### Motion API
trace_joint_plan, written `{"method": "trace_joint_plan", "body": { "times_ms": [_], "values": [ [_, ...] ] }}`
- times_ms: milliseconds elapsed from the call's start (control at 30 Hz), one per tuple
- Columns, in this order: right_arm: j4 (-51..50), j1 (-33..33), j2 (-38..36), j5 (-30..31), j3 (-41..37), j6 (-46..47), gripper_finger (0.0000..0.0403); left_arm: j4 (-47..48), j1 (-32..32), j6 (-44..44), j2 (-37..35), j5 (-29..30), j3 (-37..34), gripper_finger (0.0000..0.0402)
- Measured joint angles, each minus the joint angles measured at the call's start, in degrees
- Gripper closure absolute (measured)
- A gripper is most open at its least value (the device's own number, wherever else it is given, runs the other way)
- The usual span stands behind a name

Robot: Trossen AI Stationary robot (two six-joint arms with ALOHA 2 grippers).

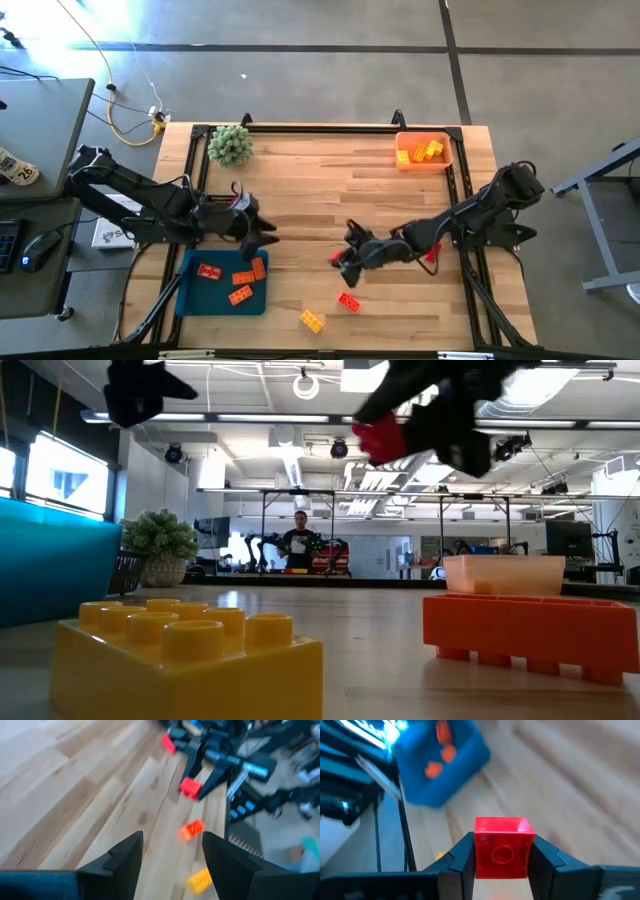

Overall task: Sort & place blocks by color
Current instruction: Put the red game piece into the black bin

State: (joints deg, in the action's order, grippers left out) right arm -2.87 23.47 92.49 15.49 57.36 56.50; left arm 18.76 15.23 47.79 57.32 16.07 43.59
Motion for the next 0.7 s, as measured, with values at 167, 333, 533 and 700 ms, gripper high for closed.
{"method": "trace_joint_plan", "body": {
  "times_ms": [167, 333, 533, 700],
  "values": [
    [7.66, -4.57, 0.0, 0.57, 0.0, -7.96, 0.0293, -4.55, -6.36, 1.08, 0.0, -3.91, 0.0, 0.0206],
    [14.26, -8.85, 0.0, -0.02, 0.0, -16.98, 0.0293, -7.08, -12.59, 4.07, 0.0, -7.56, 0.0, 0.0206],
    [18.63, -13.74, 0.0, -1.06, 0.0, -27.86, 0.0293, -7.15, -19.61, 9.73, 0.02, -13.23, 0.0, 0.0206],
    [23.09, -17.33, 0.0, -2.22, 0.0, -39.13, 0.0293, -7.93, -25.23, 14.12, 0.04, -18.29, 0.0, 0.0206]
  ]
}}
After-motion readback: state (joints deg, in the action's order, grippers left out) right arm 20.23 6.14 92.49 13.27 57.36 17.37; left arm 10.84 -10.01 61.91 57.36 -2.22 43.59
